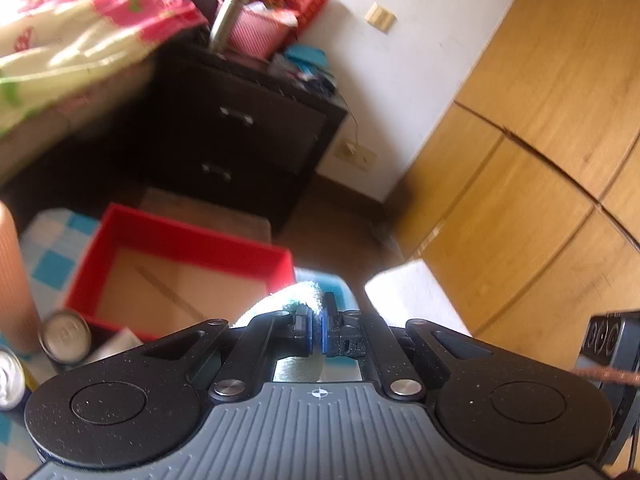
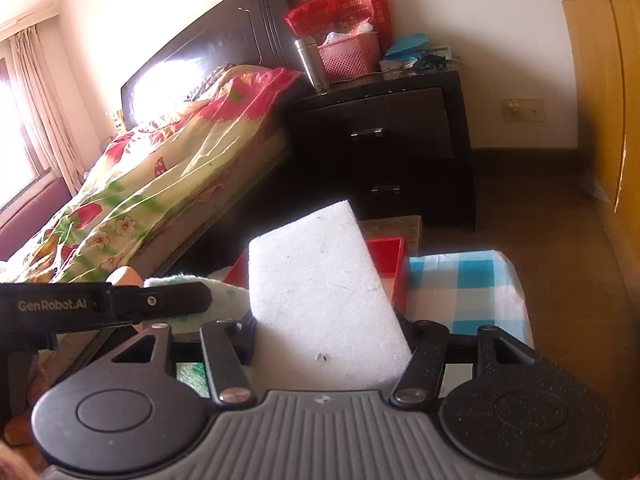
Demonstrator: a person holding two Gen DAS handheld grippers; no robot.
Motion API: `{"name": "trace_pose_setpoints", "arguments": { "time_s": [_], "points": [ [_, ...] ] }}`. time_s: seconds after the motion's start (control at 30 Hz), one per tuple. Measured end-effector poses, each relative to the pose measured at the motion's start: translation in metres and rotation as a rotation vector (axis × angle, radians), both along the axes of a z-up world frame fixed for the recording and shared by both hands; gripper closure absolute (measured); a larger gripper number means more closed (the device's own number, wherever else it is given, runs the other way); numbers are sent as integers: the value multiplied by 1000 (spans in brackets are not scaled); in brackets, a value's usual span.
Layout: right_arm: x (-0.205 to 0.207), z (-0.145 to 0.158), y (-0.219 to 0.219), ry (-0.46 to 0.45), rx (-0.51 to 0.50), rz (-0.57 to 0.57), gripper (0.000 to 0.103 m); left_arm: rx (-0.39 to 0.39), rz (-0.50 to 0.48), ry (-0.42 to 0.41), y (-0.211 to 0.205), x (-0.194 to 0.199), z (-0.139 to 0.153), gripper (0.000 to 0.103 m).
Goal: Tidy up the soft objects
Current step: 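Carry the sponge and towel into the red box and open both tools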
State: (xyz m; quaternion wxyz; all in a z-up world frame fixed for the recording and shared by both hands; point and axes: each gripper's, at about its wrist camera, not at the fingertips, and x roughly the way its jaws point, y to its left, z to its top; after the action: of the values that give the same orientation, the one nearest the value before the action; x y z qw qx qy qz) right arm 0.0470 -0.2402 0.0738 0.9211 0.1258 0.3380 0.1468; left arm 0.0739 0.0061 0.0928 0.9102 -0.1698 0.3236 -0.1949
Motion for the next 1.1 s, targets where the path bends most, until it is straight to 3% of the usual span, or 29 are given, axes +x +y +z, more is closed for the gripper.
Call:
{"name": "trace_pose_setpoints", "arguments": {
  "time_s": [0.2, 0.33, 0.53, 0.77, 0.93, 1.0, 1.1],
  "points": [
    [39, -6, 22, 7, -4, 13, 67, -3, 98, -72, 18, 28, 19, 103],
    [62, -18, 36, 27, -27, 27, 67, 63, 152, -104, 18, 47, 11, 103],
    [98, -52, 50, 82, -64, 39, 67, 125, 208, -6, 25, 87, -33, 103],
    [130, -96, 59, 165, -99, 32, 66, 191, 228, 98, 35, 101, -77, 102],
    [134, -111, 65, 198, -137, 26, 61, 205, 250, 134, 40, 103, -87, 89],
    [134, -112, 64, 203, -144, 28, 57, 219, 251, 134, 39, 104, -87, 69],
    [131, -107, 64, 194, -143, 24, 55, 224, 262, 122, 37, 101, -82, 61]
  ]
}}
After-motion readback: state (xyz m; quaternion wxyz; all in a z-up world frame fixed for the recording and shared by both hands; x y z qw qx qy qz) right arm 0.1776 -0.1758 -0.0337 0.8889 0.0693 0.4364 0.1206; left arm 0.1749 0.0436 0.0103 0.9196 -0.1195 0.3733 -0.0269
